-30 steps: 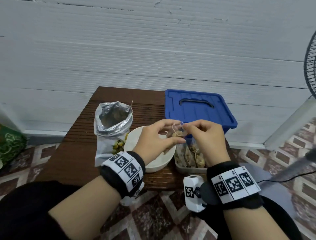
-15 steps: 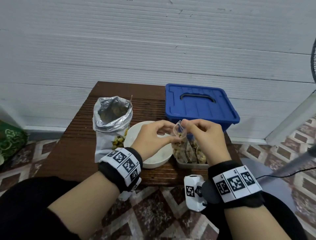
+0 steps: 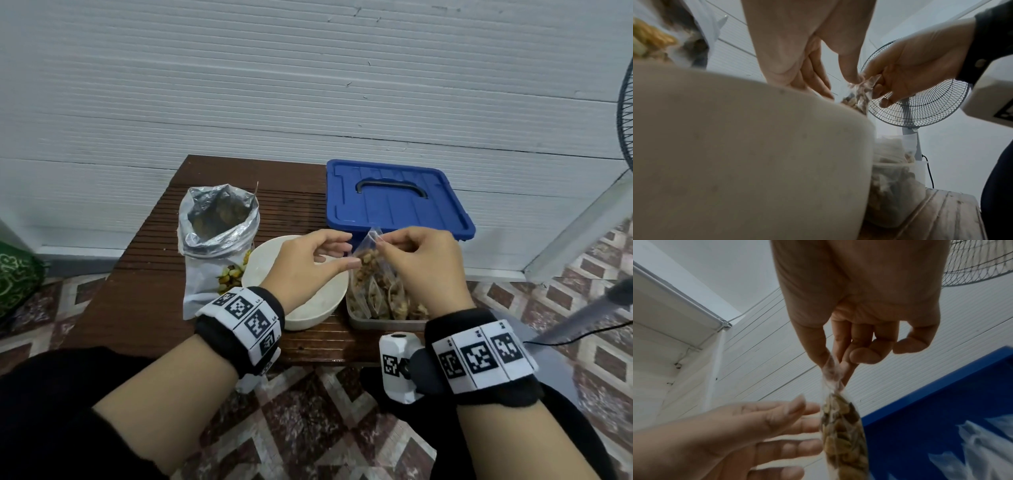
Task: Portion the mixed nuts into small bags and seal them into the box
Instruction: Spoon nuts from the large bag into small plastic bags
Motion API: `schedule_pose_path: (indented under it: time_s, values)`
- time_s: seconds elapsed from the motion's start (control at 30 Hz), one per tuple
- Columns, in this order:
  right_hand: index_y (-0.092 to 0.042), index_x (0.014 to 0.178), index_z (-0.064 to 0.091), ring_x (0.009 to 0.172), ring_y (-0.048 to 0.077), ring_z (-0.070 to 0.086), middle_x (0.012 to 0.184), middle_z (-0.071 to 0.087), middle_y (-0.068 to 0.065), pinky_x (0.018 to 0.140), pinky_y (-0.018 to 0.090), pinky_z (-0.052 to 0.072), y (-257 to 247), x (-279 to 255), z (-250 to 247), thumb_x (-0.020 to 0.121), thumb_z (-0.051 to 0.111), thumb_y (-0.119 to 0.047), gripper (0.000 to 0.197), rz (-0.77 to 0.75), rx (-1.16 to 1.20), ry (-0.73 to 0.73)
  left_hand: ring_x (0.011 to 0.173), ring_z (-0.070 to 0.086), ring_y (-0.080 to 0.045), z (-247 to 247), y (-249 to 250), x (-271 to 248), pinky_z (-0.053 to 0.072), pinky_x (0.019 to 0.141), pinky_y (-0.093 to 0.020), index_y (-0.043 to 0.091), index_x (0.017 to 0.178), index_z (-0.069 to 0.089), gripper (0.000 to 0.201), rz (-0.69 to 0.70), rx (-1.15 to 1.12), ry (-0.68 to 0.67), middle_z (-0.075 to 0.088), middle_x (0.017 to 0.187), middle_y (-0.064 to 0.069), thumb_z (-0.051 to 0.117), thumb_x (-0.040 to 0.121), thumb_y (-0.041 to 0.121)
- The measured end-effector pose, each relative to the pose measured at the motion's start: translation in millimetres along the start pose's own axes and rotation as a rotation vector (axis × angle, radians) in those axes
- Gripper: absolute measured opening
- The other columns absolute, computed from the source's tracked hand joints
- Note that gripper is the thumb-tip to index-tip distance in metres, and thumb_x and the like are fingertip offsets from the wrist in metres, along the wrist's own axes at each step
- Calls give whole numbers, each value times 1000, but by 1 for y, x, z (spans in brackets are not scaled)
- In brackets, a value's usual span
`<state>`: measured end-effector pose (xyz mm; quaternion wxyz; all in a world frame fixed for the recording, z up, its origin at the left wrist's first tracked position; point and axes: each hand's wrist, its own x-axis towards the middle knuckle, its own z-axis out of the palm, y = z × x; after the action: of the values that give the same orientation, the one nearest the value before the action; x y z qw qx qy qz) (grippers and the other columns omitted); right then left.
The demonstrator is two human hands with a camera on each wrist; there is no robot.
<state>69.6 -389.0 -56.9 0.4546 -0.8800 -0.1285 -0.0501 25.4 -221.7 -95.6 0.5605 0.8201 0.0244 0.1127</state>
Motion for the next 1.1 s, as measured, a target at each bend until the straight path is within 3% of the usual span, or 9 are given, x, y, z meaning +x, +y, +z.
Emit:
schedule_pose_path:
  time_s: [0.23,0.4,0.57,0.67,0.77,0.87,1.1]
  values:
    - [-21,78,70,65,-3,59,70,66,-10,63,10,44,8,6,-40,86,69,-23,8,52,86,106,98,60,5,2,0,8,45,84,-9,24,113,65,23,-25,48,-33,67,102,14,64,90,27]
    - [-20,83,70,68,-2,57,69,63,-11,69,19,43,18,13,-60,87,67,-24,6,78,43,213,100,60,0,11,-3,15,44,83,-11,27,110,65,18,-54,26,-2,67,104,13,63,92,27]
    - [-15,90,73,76,14,60,76,65,-2,74,27,46,33,23,-62,88,64,-20,11,148,-79,227,102,59,-2,21,-9,18,42,83,-11,26,111,65,19,-109,32,-7,67,106,10,62,92,28]
    - [-14,91,73,81,17,61,77,65,0,75,26,45,39,27,-62,89,63,-22,13,159,-105,251,103,59,-5,23,-12,19,44,88,-17,23,113,65,21,-128,30,-4,67,108,7,61,93,28]
    - [-15,91,74,82,18,62,77,65,-1,78,28,46,49,30,-57,89,63,-26,15,179,-133,237,103,59,-5,25,-13,18,45,91,-21,24,113,65,21,-147,32,-5,67,108,7,61,93,28]
    - [-23,86,74,88,23,64,84,71,-1,88,44,48,62,32,-46,90,63,-32,15,202,-261,200,103,59,-3,26,-13,18,44,87,-16,24,113,65,21,-148,34,-10,67,108,9,61,93,27]
    - [-27,88,73,94,21,62,92,70,-3,93,45,46,76,28,-30,88,61,-23,12,259,-374,50,102,58,-2,27,-12,15,41,80,-10,25,113,65,20,-147,52,-22,66,107,10,60,93,27]
